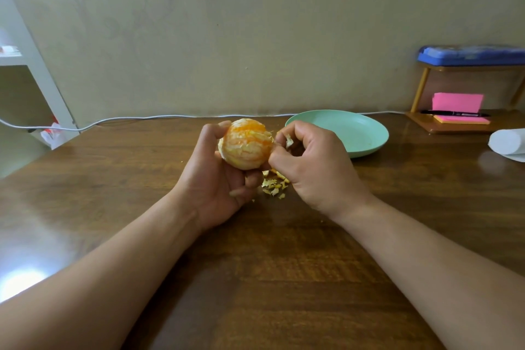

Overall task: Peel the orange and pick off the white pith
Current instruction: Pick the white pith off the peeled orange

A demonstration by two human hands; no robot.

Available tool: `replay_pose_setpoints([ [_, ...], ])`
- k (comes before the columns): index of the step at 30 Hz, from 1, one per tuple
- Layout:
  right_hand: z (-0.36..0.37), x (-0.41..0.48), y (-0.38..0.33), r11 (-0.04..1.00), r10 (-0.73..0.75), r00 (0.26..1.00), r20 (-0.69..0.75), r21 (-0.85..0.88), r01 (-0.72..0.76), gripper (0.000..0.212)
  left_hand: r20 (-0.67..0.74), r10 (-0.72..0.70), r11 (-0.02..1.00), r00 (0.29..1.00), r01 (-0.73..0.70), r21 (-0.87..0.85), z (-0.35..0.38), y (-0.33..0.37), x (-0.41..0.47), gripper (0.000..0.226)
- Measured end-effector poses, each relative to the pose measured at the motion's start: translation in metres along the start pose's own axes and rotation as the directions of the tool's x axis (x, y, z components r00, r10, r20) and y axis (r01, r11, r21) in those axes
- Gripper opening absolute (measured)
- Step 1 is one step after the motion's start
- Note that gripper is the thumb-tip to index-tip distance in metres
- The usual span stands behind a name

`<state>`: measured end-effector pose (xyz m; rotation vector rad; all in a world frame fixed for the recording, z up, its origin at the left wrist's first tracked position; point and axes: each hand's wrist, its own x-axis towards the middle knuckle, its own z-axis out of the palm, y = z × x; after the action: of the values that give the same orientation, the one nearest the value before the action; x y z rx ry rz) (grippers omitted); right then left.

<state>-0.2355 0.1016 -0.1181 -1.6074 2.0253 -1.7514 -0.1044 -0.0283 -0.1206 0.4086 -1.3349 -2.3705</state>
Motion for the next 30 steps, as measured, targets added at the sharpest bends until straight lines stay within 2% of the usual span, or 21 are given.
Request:
replay_pose_setpoints([
  [6,0.004,-0.005,-0.003,0.999,-0.031,0.999,0.042,-0.042,0.033,0.011,-0.010,0.019,0.995,1.000,-0.020,-0.101,-0.004,0.005,-0.001,0.061],
  [9,0.004,-0.004,0.002,0.997,-0.017,0.999,0.040,-0.080,0.020,0.017,0.027,0.027,0.991,0.999,-0.023,-0.133,-0.009,0.006,0.000,0.060],
  [12,0.003,-0.002,0.000,0.994,-0.023,1.000,0.015,-0.109,0.024,0.004,0.059,0.023,0.990,0.998,-0.014,-0.141,-0.011,0.007,0.000,0.062],
  [17,0.000,0.000,-0.001,0.990,-0.051,0.998,-0.038,-0.131,0.046,0.008,0.043,0.024,0.996,0.999,-0.020,-0.087,-0.009,0.005,0.000,0.060],
  [18,-0.001,0.001,-0.001,0.992,-0.044,0.998,-0.041,-0.116,0.039,0.003,0.034,0.024,0.997,0.999,-0.022,-0.068,-0.009,0.005,-0.001,0.060],
  [22,-0.005,0.002,-0.008,0.995,-0.080,0.994,-0.069,-0.058,0.076,0.007,0.008,0.027,1.000,1.000,-0.027,0.016,-0.005,0.003,-0.001,0.060],
  [26,-0.007,0.001,-0.007,0.966,-0.186,0.982,-0.043,-0.189,0.175,0.010,0.005,0.023,0.997,1.000,-0.023,0.074,-0.001,0.002,0.000,0.059],
  [30,-0.011,0.006,-0.004,0.848,-0.360,0.933,0.007,-0.415,0.331,0.010,-0.021,0.014,0.992,1.000,-0.011,0.123,-0.001,0.003,0.001,0.060],
])
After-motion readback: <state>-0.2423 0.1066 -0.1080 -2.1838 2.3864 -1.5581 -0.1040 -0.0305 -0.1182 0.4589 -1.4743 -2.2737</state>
